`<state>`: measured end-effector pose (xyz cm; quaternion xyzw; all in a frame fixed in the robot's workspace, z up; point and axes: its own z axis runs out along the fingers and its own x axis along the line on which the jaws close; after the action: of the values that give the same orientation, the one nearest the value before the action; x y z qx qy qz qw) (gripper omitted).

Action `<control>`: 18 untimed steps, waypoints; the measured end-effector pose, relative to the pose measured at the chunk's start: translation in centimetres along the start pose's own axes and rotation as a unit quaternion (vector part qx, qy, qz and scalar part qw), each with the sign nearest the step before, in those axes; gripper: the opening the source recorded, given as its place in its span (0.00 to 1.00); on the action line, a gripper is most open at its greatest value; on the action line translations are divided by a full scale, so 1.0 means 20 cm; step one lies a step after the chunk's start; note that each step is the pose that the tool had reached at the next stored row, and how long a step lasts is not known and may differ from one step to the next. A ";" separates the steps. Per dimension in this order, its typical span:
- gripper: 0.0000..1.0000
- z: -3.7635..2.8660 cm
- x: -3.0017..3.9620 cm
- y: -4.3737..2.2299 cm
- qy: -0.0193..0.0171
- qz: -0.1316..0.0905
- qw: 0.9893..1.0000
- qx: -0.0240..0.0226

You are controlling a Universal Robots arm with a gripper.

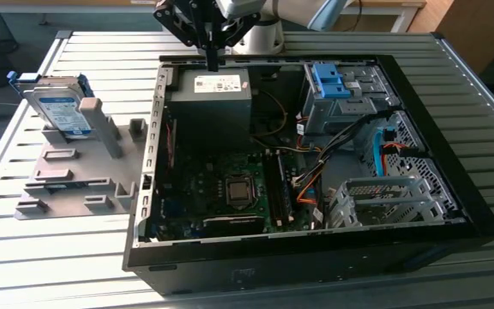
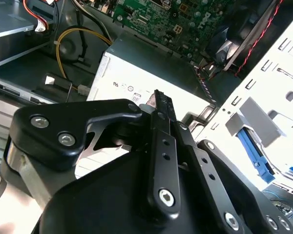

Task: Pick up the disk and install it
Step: 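Reach for the disk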

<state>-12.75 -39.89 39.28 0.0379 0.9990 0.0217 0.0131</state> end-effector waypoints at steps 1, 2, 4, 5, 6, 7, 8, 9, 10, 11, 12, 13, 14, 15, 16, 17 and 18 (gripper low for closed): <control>0.11 0.000 0.001 0.000 0.000 0.000 1.000 0.000; 0.11 0.000 0.002 0.000 0.000 0.000 1.000 0.000; 0.11 0.001 0.006 -0.001 0.000 0.000 1.000 0.000; 0.11 0.003 0.008 -0.001 0.000 0.000 1.000 0.000; 0.11 0.003 0.008 -0.001 0.000 0.000 1.000 0.000; 0.11 0.003 0.009 -0.001 0.000 0.000 1.000 0.000; 0.11 0.003 0.010 -0.001 0.000 0.000 1.000 0.000; 0.11 0.003 0.010 -0.001 0.000 0.000 1.000 0.000; 0.11 0.004 0.017 -0.001 0.000 0.000 1.000 0.000; 0.11 0.004 0.018 -0.002 0.000 0.000 1.000 0.000; 0.11 0.004 0.019 -0.002 0.000 0.000 1.000 0.000; 0.11 0.004 0.020 -0.002 0.000 0.000 1.000 0.000; 0.11 0.004 0.021 -0.002 0.000 0.000 1.000 0.000; 0.11 0.004 0.022 -0.002 0.000 0.000 1.000 0.000; 0.11 0.004 0.023 -0.002 0.000 0.000 1.000 0.000; 0.11 0.004 0.025 -0.002 0.000 0.000 1.000 0.000; 0.11 0.004 0.028 -0.002 0.000 0.000 1.000 0.000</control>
<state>-13.30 -39.89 39.19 0.0379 0.9990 0.0217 0.0131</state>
